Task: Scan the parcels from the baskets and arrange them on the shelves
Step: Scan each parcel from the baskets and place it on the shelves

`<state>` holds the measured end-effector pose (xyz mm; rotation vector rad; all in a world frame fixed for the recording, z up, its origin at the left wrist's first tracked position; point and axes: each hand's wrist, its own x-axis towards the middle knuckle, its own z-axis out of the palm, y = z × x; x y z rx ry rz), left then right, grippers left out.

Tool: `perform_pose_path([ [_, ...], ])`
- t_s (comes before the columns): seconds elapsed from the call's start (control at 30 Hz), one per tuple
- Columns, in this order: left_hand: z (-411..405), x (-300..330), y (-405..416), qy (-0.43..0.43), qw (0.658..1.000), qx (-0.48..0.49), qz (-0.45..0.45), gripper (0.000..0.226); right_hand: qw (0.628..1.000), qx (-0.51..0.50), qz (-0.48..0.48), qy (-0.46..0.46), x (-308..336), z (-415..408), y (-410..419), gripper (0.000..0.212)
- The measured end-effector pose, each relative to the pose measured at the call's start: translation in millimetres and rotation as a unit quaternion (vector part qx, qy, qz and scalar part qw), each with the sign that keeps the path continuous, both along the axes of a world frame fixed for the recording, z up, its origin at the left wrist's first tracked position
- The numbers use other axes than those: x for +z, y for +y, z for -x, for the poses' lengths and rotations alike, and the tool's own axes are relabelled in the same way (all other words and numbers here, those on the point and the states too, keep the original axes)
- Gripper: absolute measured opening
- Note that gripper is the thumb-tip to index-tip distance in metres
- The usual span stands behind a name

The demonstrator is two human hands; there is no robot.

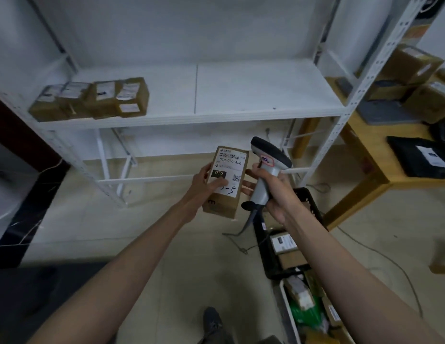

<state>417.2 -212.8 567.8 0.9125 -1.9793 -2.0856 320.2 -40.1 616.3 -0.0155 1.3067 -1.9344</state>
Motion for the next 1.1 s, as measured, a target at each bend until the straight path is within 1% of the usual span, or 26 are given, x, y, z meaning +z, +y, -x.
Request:
perform_pose_path([
  [0.07,-8,5,-23,0.002,1.000,0.000,-0.008,0.071,1.000,0.012,0.002,0.011,3,3,-27,0.015],
  [0.17,-15,10,-58,0.005,1.000,0.027,-0.004,0.075,0.999,0.032,-0.009,0.030,7,10,-68,0.021],
  [0.27,-17,12,-92,0.023,0.998,0.060,0.027,0.072,0.997,0.057,-0.010,0.045,8,21,-110,0.022],
  [0.37,-9,10,-125,0.018,0.995,0.078,0.065,0.072,0.995,0.082,-0.015,0.057,3,38,-152,0.019],
  [0.5,12,10,-172,-0.001,0.992,0.098,0.084,0.086,0.991,0.110,-0.026,0.072,-7,69,-211,0.017],
  [0.6,34,8,-202,-0.012,0.989,0.114,0.094,0.088,0.988,0.129,-0.030,0.074,-14,99,-255,0.021],
  [0.67,52,10,-225,-0.019,0.987,0.120,0.103,0.096,0.988,0.139,-0.023,0.070,-16,121,-284,0.018],
  [0.8,81,15,-274,-0.058,0.983,0.085,0.152,0.119,0.984,0.164,-0.011,0.074,-17,157,-337,0.013],
  [0.87,93,17,-296,-0.073,0.978,0.070,0.185,0.124,0.982,0.172,-0.013,0.077,-17,172,-361,0.015],
  [0.9,99,18,-307,-0.067,0.976,0.067,0.197,0.123,0.982,0.174,-0.013,0.077,-17,179,-373,0.016],
  [1.0,118,22,-342,-0.009,0.970,0.055,0.236,0.109,0.980,0.182,-0.011,0.076,-15,195,-410,0.021],
  [1.03,124,23,-356,-0.001,0.970,0.051,0.238,0.106,0.980,0.182,-0.013,0.076,-15,200,-422,0.022],
  [1.1,136,25,-384,-0.015,0.967,0.039,0.251,0.105,0.980,0.181,-0.018,0.077,-16,209,-447,0.024],
])
